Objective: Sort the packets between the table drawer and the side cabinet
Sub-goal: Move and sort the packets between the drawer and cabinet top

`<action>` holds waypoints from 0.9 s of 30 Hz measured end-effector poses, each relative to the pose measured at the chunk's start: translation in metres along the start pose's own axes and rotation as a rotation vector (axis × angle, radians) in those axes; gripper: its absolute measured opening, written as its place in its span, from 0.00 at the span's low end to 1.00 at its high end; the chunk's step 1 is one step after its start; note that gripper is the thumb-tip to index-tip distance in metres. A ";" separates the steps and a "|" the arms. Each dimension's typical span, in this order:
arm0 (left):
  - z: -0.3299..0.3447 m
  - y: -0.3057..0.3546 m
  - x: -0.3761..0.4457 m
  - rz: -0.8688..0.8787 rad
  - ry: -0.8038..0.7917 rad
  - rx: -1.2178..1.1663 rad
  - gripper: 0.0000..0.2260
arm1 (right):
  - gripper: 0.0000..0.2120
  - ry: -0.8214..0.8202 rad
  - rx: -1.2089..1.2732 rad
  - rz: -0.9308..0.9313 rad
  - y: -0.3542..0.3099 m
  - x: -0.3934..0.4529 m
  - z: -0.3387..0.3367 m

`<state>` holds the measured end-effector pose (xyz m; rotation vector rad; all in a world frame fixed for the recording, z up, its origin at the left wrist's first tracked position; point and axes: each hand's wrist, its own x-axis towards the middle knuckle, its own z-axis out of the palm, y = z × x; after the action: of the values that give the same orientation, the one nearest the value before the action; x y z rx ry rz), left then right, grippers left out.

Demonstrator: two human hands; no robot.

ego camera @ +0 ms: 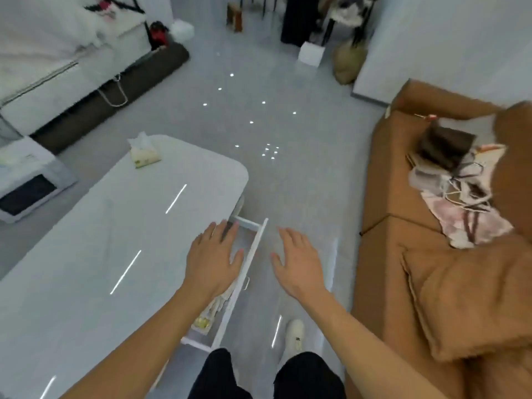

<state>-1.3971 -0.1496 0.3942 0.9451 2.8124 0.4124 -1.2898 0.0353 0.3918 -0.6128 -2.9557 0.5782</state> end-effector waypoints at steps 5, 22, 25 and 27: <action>-0.012 0.126 -0.005 0.471 -0.068 0.023 0.29 | 0.30 0.218 -0.011 0.335 0.059 -0.122 -0.066; 0.119 0.462 -0.469 1.419 -0.385 0.008 0.31 | 0.30 0.510 -0.041 1.336 0.091 -0.763 -0.096; 0.138 0.480 -0.578 1.486 -0.465 0.005 0.29 | 0.30 0.470 -0.034 1.482 0.068 -0.877 -0.083; 0.145 0.490 -0.637 1.537 -0.489 0.012 0.29 | 0.30 0.469 -0.014 1.554 0.056 -0.941 -0.074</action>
<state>-0.5819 -0.1330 0.4367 2.5504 1.1902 0.2041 -0.3944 -0.2635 0.4486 -2.5058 -1.5345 0.3121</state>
